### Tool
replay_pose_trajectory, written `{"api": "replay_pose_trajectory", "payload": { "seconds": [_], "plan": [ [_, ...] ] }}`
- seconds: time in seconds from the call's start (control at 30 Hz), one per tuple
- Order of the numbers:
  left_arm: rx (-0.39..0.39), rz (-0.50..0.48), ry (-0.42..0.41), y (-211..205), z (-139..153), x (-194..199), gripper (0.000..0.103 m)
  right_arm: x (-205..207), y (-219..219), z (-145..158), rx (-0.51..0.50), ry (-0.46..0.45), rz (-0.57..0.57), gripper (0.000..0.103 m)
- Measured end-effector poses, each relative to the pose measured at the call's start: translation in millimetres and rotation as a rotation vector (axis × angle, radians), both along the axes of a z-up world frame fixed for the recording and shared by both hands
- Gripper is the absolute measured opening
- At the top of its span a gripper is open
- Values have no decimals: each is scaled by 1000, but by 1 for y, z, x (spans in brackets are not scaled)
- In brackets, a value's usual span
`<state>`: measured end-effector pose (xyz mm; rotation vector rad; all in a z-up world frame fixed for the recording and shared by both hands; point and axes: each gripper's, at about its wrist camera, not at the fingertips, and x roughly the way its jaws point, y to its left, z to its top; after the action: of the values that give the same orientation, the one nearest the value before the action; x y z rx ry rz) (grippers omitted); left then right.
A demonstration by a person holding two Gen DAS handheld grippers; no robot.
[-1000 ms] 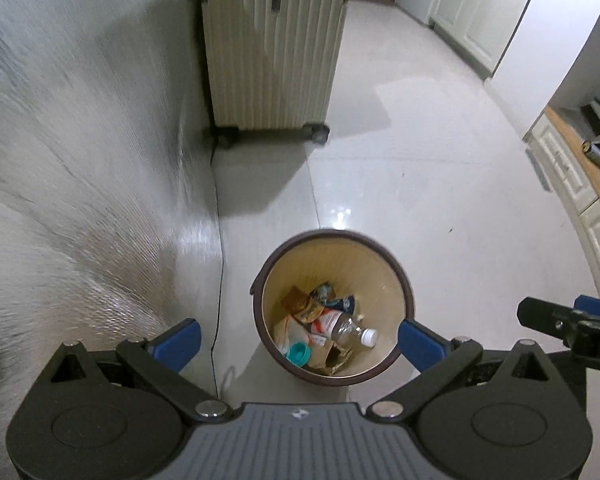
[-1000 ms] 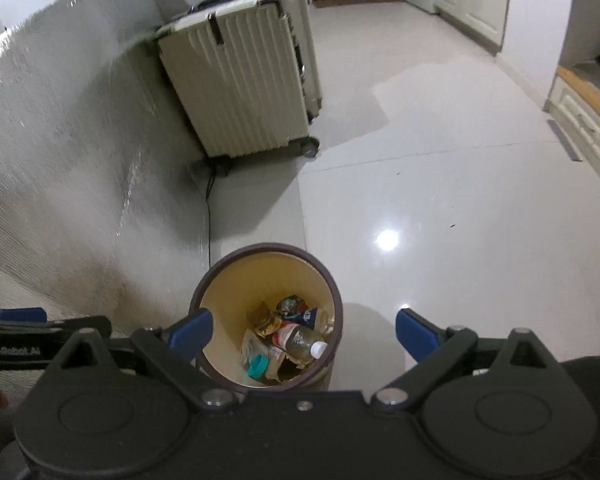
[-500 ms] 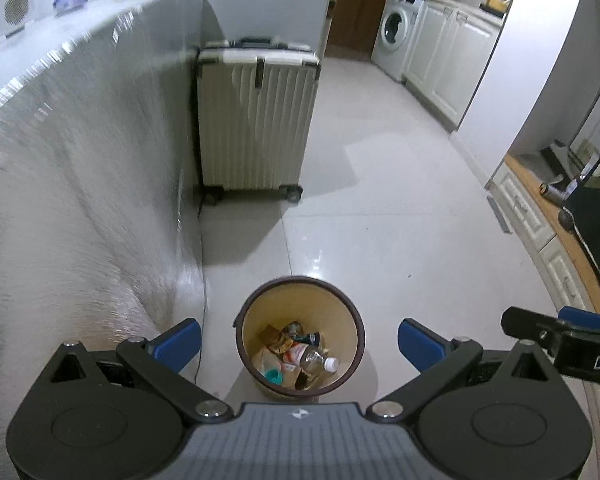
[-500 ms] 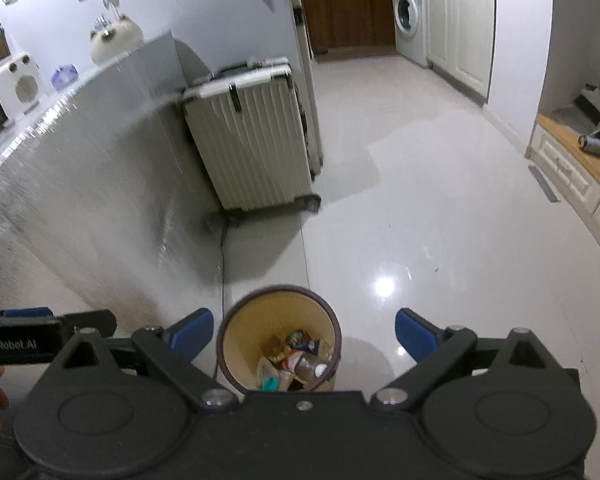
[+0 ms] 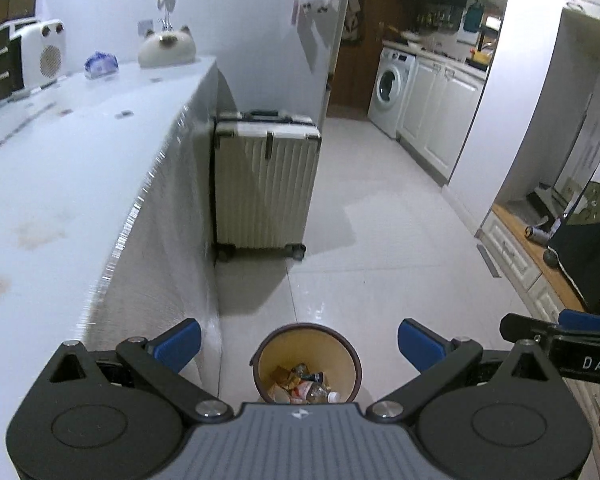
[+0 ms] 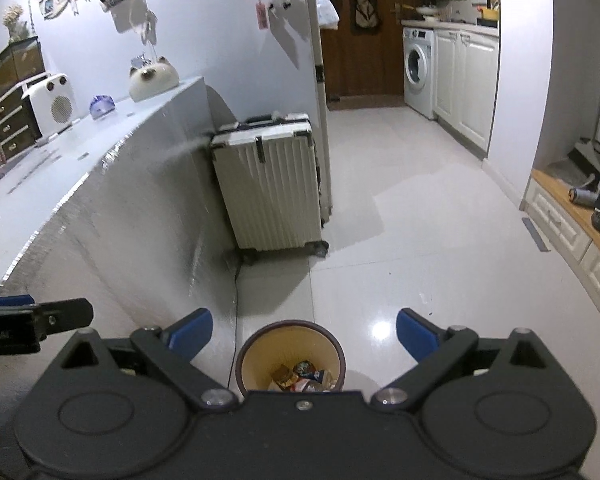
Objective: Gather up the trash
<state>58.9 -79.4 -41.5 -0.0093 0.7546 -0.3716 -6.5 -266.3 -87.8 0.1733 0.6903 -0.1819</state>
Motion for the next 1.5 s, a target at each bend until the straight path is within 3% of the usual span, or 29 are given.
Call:
{"api": "replay_pose_trajectory", "payload": {
  "seconds": [0.27, 0.5, 0.73, 1.5],
  "plan": [
    [14, 33, -48, 22, 24, -29, 103, -22, 18, 32, -30, -32, 12, 103],
    [8, 53, -39, 44, 30, -41, 103, -32, 37, 46, -53, -46, 37, 103],
    [58, 68, -41, 52, 28, -50, 103, -41, 52, 47, -57, -34, 54, 103],
    [96, 127, -3, 76, 17, -55, 103, -35, 75, 33, -76, 56, 46, 103]
  ]
}}
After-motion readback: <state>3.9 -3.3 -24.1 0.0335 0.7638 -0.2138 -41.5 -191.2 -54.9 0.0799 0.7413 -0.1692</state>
